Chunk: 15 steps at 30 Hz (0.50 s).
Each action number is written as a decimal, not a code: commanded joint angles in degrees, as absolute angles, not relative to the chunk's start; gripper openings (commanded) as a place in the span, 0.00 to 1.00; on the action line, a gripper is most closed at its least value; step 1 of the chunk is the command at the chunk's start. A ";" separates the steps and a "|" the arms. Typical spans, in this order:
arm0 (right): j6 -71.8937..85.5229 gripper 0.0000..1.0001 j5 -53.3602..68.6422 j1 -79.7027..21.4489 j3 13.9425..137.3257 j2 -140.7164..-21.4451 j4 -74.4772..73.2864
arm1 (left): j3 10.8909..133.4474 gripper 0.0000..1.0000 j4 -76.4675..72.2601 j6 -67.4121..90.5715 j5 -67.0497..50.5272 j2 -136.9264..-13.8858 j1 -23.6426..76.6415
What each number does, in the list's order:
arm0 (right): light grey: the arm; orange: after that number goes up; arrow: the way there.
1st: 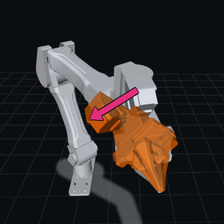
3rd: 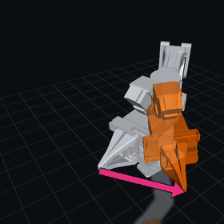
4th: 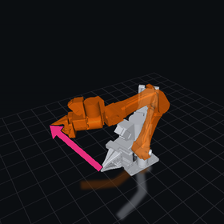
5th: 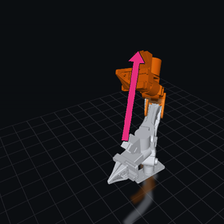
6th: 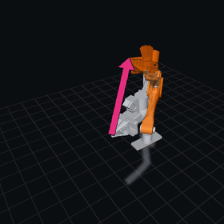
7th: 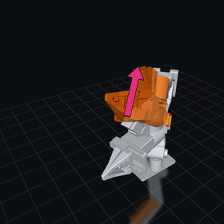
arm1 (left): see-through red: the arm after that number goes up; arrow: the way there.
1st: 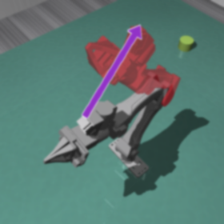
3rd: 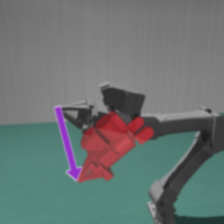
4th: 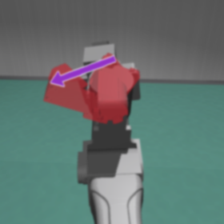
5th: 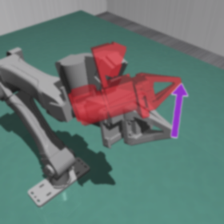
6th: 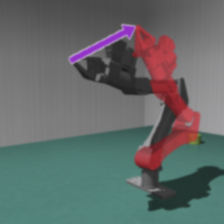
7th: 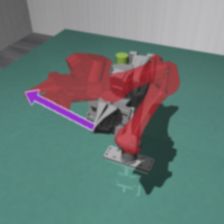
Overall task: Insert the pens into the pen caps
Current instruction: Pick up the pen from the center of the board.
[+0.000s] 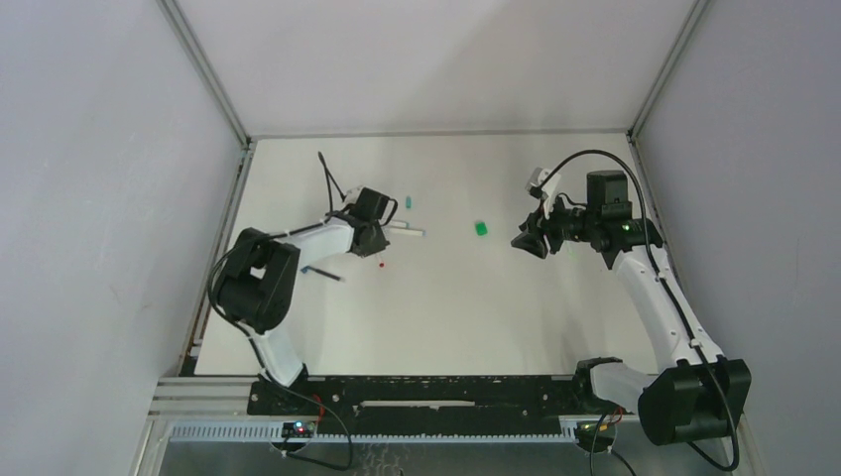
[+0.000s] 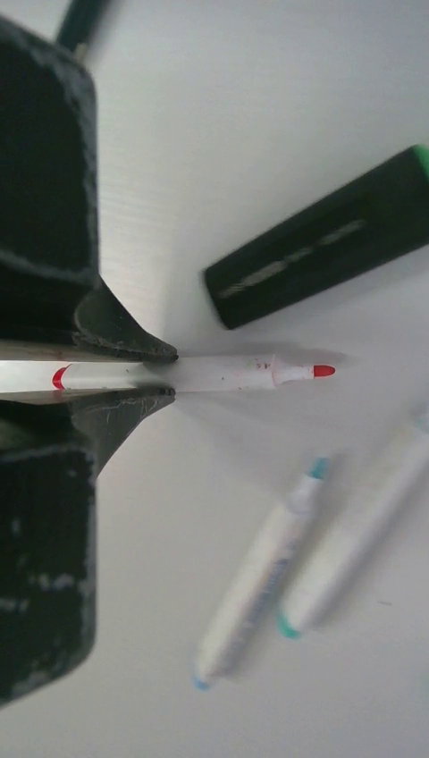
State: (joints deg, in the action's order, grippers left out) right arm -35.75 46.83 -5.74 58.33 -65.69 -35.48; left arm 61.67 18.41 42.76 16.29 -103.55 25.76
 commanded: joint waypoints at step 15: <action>-19.16 0.51 63.65 -9.40 50.39 -62.39 -21.03 | 41.39 0.05 5.12 47.68 13.12 -79.72 37.90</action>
